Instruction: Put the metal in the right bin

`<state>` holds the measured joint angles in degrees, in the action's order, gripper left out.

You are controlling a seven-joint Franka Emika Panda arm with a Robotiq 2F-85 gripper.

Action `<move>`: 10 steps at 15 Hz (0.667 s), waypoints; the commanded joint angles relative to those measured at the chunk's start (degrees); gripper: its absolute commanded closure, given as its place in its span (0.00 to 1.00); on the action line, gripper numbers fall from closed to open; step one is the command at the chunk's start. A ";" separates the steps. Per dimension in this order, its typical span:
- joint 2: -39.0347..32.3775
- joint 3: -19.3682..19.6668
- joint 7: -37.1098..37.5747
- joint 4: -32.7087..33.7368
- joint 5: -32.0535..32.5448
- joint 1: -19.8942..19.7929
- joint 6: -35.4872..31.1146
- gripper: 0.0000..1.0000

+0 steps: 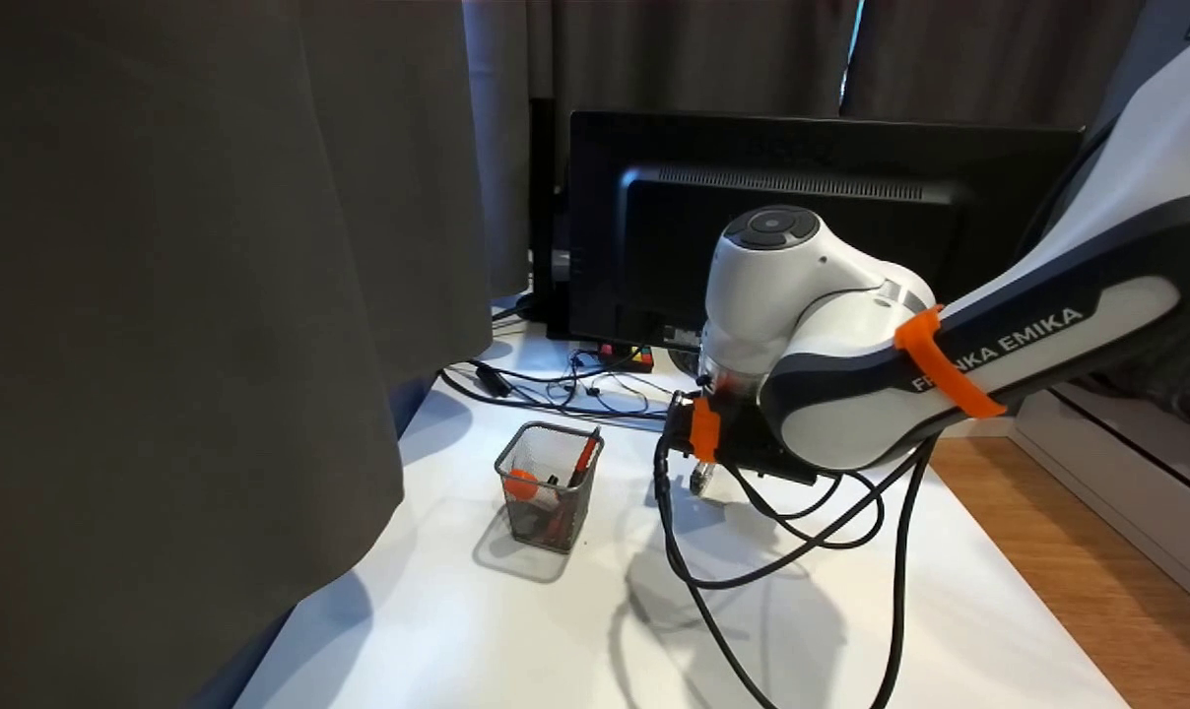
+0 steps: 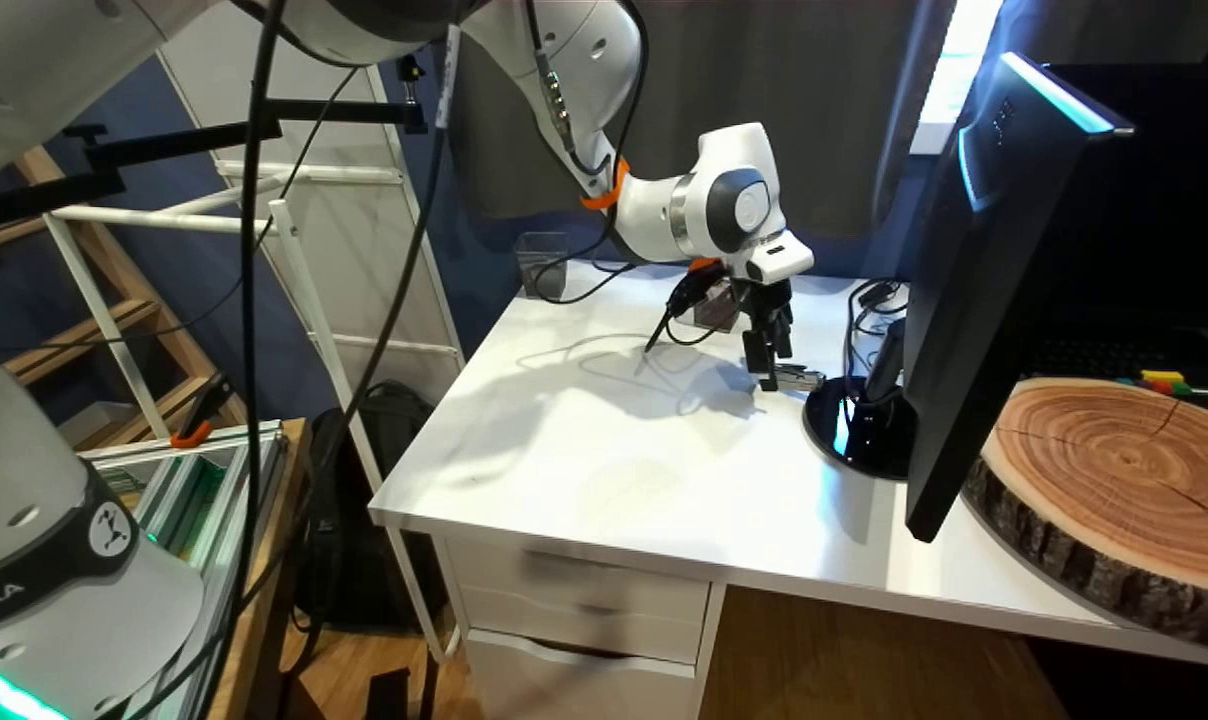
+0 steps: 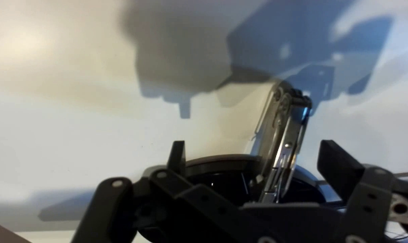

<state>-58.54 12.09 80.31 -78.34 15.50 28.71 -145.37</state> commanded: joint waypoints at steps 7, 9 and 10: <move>-7.20 3.29 0.53 9.25 2.15 0.38 1.26 0.32; -7.70 3.44 0.71 10.04 2.08 0.47 1.38 0.39; -7.90 3.50 0.79 10.37 2.02 0.54 1.68 0.46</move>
<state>-64.52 14.90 80.34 -71.42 16.69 28.85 -145.33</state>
